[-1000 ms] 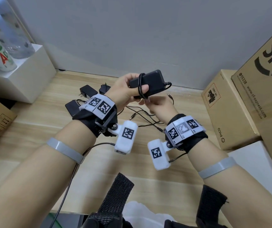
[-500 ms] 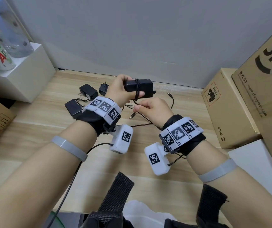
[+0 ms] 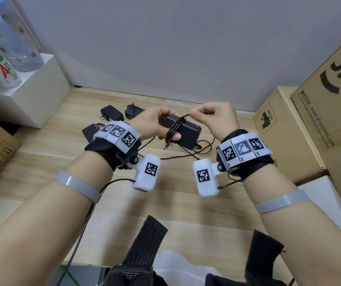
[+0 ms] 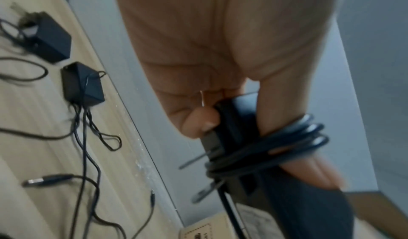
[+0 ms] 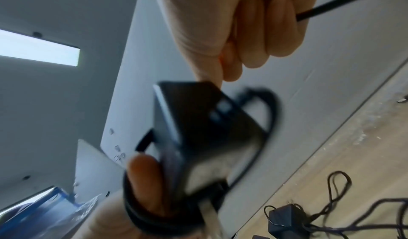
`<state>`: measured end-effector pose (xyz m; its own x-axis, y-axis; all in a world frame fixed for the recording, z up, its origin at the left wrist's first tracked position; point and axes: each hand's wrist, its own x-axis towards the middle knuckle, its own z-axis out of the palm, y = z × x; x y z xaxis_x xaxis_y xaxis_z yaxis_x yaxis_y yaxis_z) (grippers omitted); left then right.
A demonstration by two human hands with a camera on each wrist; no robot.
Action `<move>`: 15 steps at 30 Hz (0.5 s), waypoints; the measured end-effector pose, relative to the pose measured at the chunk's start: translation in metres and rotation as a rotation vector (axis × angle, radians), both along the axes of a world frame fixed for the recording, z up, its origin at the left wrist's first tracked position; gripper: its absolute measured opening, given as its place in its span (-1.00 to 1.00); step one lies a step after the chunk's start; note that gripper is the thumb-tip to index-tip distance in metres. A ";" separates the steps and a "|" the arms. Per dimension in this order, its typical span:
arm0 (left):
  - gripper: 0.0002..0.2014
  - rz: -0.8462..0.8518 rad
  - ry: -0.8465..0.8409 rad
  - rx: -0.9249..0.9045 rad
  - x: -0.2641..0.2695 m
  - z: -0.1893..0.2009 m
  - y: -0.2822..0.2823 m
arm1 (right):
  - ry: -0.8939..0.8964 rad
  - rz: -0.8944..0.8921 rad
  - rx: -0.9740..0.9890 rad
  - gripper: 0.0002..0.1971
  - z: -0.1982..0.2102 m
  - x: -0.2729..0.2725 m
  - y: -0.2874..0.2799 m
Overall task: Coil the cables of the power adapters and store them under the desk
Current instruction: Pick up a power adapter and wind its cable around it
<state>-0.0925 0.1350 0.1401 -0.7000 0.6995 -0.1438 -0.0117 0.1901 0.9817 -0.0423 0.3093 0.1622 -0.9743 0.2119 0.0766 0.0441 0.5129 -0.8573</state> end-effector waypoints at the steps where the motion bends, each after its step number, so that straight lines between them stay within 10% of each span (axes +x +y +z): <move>1: -0.59 0.021 -0.030 0.060 0.001 0.001 0.001 | -0.011 -0.008 -0.002 -0.89 -0.005 -0.001 0.001; 5: -0.29 0.108 -0.149 0.276 0.002 0.004 0.008 | -0.057 -0.013 0.006 -0.72 -0.021 -0.001 -0.002; 10: -0.67 0.294 -0.187 0.411 0.004 0.011 0.018 | -0.118 0.110 0.170 -0.76 -0.032 0.005 -0.017; 15: -0.65 0.383 -0.095 0.320 0.005 0.009 0.021 | -0.138 0.112 0.169 -0.76 -0.029 0.007 -0.025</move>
<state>-0.0878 0.1561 0.1493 -0.9092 0.4145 -0.0394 -0.1134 -0.1556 0.9813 -0.0349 0.2848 0.1334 -0.9947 0.0972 -0.0336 0.0895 0.6566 -0.7489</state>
